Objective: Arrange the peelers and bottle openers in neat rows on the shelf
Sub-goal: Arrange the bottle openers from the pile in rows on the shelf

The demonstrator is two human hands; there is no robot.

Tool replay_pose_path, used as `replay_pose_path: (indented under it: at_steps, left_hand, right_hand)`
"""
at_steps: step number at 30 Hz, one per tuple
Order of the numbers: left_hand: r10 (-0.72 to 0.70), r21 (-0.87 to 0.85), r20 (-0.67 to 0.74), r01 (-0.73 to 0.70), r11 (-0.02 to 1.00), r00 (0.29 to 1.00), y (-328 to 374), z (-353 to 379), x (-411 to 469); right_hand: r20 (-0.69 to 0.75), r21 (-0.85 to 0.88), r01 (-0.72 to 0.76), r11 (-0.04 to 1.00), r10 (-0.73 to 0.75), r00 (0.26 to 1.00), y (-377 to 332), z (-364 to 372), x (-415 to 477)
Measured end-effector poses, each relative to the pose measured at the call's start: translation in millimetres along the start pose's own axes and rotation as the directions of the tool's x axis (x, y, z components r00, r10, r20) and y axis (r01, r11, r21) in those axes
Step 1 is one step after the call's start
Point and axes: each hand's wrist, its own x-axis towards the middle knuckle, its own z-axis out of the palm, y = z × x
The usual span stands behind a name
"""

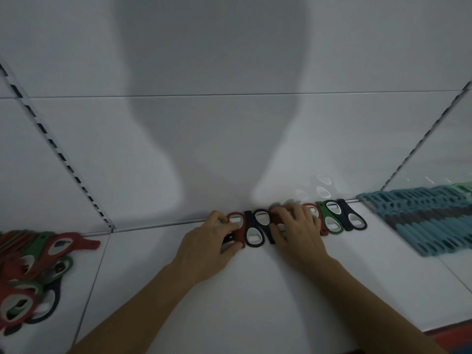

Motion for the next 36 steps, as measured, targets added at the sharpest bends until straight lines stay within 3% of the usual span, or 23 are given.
replay_pose_path:
  at_steps: [10, 13, 15, 17, 20, 23, 25, 29, 33, 36]
  left_hand:
    - [-0.045, 0.029, -0.037, 0.046, 0.999, 0.998, 10.4, 6.6, 3.2]
    - [-0.076, -0.226, -0.122, 0.047, 0.973, 0.99, 10.6, -2.1, 3.1]
    - [-0.073, -0.372, -0.118, 0.024, 0.928, 0.99, 8.2, -9.4, 4.1]
    - [-0.001, -0.377, -0.041, -0.015, 0.926, 0.999, 7.3, -16.2, 5.0]
    - [0.089, -0.407, 0.045, -0.064, 0.911, 0.995, 4.5, -19.1, 3.9]
    - [0.031, -0.509, -0.003, -0.028, 0.86, 1.0, -4.5, -21.7, -2.7]
    - [-0.014, -0.474, -0.095, -0.033, 0.88, 0.995, -13.6, -23.3, -10.1]
    - [-0.014, -0.377, -0.109, -0.028, 0.926, 0.994, -25.4, -20.7, -23.6]
    - [0.118, -0.245, -0.149, -0.152, 0.957, 0.982, -23.5, -15.5, -34.4]
    - [0.117, -0.218, -0.173, -0.154, 0.964, 0.978, -21.9, -11.6, -39.4]
  right_hand:
    - [-0.033, 0.035, -0.015, 0.999, 0.016, 0.999, -0.9, 1.6, -1.6]
    - [-0.165, 0.099, 0.102, 0.99, -0.085, 0.983, -9.3, -8.9, -2.5]
    - [-0.204, 0.304, 0.294, 0.906, -0.24, 0.949, -21.0, -19.4, 0.6]
    - [-0.143, 0.518, 0.4, 0.756, -0.384, 0.912, -37.8, -29.2, 4.6]
    - [-0.107, 0.601, 0.453, 0.658, -0.496, 0.862, -61.2, -31.1, 5.9]
    - [-0.082, 0.659, 0.366, 0.657, -0.421, 0.903, -70.5, -29.2, 8.6]
    - [-0.024, 0.677, 0.27, 0.685, -0.347, 0.938, -70.7, -30.2, 19.3]
    - [0.221, 0.62, 0.146, 0.771, -0.35, 0.91, -73.5, -25.1, 43.6]
    - [0.164, 0.576, 0.107, 0.81, -0.243, 0.956, -83.0, -9.9, 42.6]
    - [0.08, 0.586, 0.069, 0.807, -0.143, 0.986, -78.6, -4.8, 35.7]
